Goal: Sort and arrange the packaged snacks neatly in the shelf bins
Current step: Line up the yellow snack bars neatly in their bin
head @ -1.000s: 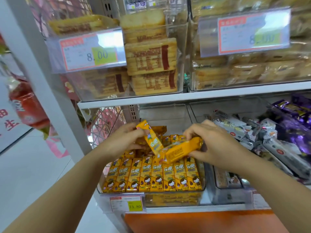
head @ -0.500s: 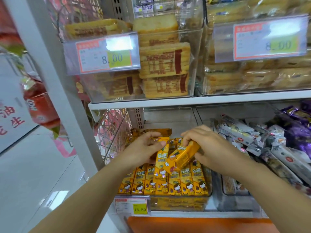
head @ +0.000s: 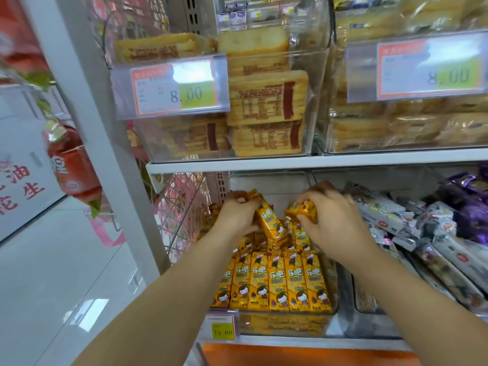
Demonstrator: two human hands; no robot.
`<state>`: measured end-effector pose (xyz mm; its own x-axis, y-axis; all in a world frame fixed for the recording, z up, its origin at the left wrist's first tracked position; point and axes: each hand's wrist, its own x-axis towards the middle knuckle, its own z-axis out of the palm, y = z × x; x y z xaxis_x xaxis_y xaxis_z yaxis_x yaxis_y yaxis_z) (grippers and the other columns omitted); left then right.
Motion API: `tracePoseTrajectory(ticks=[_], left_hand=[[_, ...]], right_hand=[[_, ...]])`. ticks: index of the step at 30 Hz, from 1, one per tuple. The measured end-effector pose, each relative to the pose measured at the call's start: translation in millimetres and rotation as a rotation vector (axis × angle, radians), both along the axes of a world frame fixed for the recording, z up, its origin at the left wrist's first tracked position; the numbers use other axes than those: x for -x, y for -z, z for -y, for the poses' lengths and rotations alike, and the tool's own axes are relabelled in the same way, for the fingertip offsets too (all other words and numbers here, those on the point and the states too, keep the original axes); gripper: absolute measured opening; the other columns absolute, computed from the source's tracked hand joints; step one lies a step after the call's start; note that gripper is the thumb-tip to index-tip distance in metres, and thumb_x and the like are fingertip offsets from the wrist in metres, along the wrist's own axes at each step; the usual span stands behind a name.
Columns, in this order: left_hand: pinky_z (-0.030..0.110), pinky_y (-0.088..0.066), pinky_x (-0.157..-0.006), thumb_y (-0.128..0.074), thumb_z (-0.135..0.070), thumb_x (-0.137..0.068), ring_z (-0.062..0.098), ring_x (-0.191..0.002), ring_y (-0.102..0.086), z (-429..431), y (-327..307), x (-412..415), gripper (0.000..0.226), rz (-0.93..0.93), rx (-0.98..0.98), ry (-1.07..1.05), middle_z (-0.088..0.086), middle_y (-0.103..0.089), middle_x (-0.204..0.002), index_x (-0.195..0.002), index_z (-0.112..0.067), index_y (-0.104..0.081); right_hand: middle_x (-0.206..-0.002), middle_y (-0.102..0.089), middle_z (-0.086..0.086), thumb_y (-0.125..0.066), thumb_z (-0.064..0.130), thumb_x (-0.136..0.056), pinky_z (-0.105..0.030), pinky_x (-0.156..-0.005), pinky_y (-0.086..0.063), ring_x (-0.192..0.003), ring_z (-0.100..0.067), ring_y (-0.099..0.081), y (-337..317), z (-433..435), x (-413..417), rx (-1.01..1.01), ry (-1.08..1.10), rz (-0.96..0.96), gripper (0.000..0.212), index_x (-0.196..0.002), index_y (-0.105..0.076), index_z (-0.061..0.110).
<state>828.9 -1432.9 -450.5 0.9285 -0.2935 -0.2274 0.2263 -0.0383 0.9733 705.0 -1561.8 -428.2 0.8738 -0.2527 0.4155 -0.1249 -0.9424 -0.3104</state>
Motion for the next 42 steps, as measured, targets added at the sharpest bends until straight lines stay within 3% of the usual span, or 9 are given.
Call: tracePoseTrajectory(ticks=[5, 11, 13, 18, 24, 29, 33, 36, 42], left_hand=[[0.051, -0.056, -0.08, -0.062, -0.011, -0.089, 0.035, -0.096, -0.064, 29.4, 17.2, -9.7, 0.04, 0.033, -0.158, 0.045, 0.017, -0.06, -0.117, -0.124, -0.015, -0.045], [0.028, -0.048, -0.091, -0.06, -0.013, -0.091, 0.027, -0.115, -0.056, 32.7, 27.4, -2.1, 0.04, 0.393, -0.517, 0.324, 0.009, -0.056, -0.132, -0.13, -0.017, -0.052], [0.028, -0.047, -0.084, -0.056, -0.021, -0.094, 0.031, -0.117, -0.054, 31.0, 22.8, 2.5, 0.035, 0.511, -0.669, 0.379, 0.009, -0.057, -0.131, -0.129, -0.021, -0.055], [0.032, -0.035, -0.105, -0.058, -0.035, -0.092, 0.023, -0.128, -0.043, 30.4, 15.2, 8.0, 0.036, 0.867, -0.707, 0.572, 0.002, -0.052, -0.136, -0.127, -0.028, -0.058], [0.038, -0.011, -0.114, -0.058, -0.046, -0.089, 0.027, -0.142, -0.012, 35.3, 22.3, 12.7, 0.054, 0.847, -0.875, 0.779, -0.002, -0.027, -0.152, -0.139, -0.033, -0.043], [0.044, -0.005, -0.116, -0.062, -0.046, -0.084, 0.025, -0.145, 0.01, 36.4, 13.1, 8.4, 0.078, 0.654, -0.945, 0.854, -0.011, -0.001, -0.159, -0.148, -0.037, -0.019], [0.046, -0.013, -0.116, -0.069, -0.049, -0.078, 0.028, -0.146, -0.001, 40.5, -6.2, 1.1, 0.087, 0.658, -1.106, 0.964, -0.008, -0.012, -0.158, -0.148, -0.039, -0.019], [0.038, -0.03, -0.11, -0.076, -0.05, -0.071, 0.02, -0.133, -0.034, 45.4, -8.6, -2.4, 0.085, 0.694, -1.082, 0.946, -0.005, -0.04, -0.143, -0.142, -0.036, -0.032], [0.047, -0.034, -0.105, -0.073, -0.053, -0.062, 0.02, -0.114, -0.045, 45.7, 0.2, -3.8, 0.07, 0.795, -0.992, 0.859, -0.001, -0.049, -0.122, -0.125, -0.036, -0.046]], right_hand=[[-0.118, -0.054, 0.007, -0.052, 0.035, -0.089, -0.036, -0.109, -0.02, -0.118, -0.016, -0.045, 0.8, 1.8, 3.4, 0.113, -0.109, -0.216, 0.035, -0.124, -0.055, 0.034], [-0.13, -0.055, 0.006, -0.048, 0.038, -0.091, -0.044, -0.115, 0.005, -0.138, -0.015, -0.02, 4.8, 7.2, 5.0, 0.156, -0.103, -0.349, 0.029, -0.115, -0.063, 0.033], [-0.123, -0.058, 0.01, -0.046, 0.034, -0.093, -0.045, -0.116, 0.001, -0.138, -0.017, -0.02, 2.6, 9.1, 7.5, 0.155, -0.104, -0.312, 0.026, -0.109, -0.066, 0.033], [-0.112, -0.058, 0.012, -0.055, 0.028, -0.09, -0.036, -0.101, -0.039, -0.117, -0.014, -0.047, -4.4, 26.9, 15.1, -0.002, -0.121, -0.111, 0.021, -0.106, -0.068, 0.032], [-0.122, -0.058, 0.009, -0.056, 0.025, -0.092, -0.016, -0.094, -0.035, -0.112, -0.005, -0.052, -0.9, 37.3, 19.1, -0.125, -0.153, -0.147, 0.023, -0.112, -0.068, 0.024], [-0.125, -0.055, 0.011, -0.053, 0.03, -0.093, -0.021, -0.098, -0.038, -0.114, -0.005, -0.05, 1.6, 38.5, 21.7, -0.134, -0.164, -0.166, 0.026, -0.116, -0.065, 0.026], [-0.128, -0.052, 0.012, -0.052, 0.032, -0.095, -0.018, -0.095, -0.036, -0.116, -0.003, -0.048, 0.9, 39.6, 23.0, -0.132, -0.178, -0.189, 0.029, -0.122, -0.061, 0.026], [-0.129, -0.05, 0.013, -0.051, 0.032, -0.095, -0.016, -0.094, -0.034, -0.115, -0.002, -0.046, 0.0, 40.3, 23.6, -0.146, -0.182, -0.217, 0.03, -0.123, -0.06, 0.026], [-0.126, -0.05, 0.014, -0.05, 0.033, -0.095, -0.012, -0.087, -0.031, -0.11, 0.001, -0.045, -0.8, 40.9, 24.8, -0.161, -0.199, -0.223, 0.03, -0.123, -0.059, 0.028]])
